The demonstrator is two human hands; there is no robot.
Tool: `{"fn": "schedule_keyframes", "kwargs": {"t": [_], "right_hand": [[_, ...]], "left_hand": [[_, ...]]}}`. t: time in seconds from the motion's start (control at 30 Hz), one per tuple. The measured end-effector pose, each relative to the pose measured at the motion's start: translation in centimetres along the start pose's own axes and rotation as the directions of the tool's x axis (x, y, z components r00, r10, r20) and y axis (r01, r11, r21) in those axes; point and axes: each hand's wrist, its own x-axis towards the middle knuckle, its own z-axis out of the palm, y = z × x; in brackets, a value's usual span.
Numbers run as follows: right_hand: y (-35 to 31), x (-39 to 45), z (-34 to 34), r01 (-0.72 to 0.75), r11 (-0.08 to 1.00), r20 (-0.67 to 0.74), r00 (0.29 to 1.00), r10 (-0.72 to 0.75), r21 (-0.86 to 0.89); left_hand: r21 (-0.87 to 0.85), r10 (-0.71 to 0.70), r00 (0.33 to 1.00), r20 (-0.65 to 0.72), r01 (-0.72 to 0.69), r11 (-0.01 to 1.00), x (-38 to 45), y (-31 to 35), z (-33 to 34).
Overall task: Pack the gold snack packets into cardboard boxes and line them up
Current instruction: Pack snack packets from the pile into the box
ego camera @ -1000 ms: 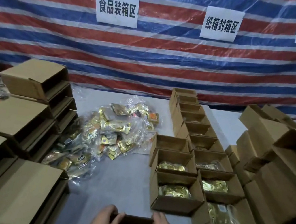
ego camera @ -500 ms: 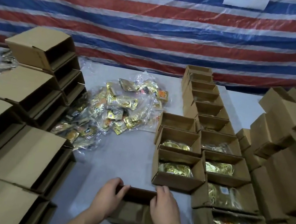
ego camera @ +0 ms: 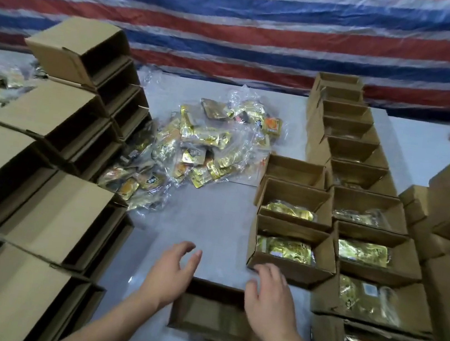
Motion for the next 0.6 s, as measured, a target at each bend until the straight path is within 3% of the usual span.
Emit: {"fn": "schedule_keyframes", "kwargs": {"t": [0.1, 0.27, 0.5, 0.6], "right_hand": [[-0.7, 0.4, 0.3, 0.018, 1.000, 0.026, 0.999, -0.018, 0.014], [-0.6, -1.1, 1.9, -0.002, 0.998, 0.047, 0.999, 0.005, -0.061], [-1.3, -0.4, 1.4, -0.022, 0.993, 0.040, 0.999, 0.026, -0.118], [-2.1, 0.9, -0.4, -0.020, 0.996, -0.052, 0.999, 0.015, -0.092]], "left_hand": [[0.027, 0.053, 0.998, 0.039, -0.054, 0.998, 2.7, 0.8, -0.2], [0.221, 0.042, 0.946, 0.321, -0.118, 0.968, 3.1, 0.0, 2.0], [0.165, 0.091, 0.955, 0.281, -0.142, 0.976, 3.4, -0.1, 2.0], [0.091, 0.103, 0.965, 0.241, -0.128, 0.988, 5.2, 0.9, 0.5]]}}
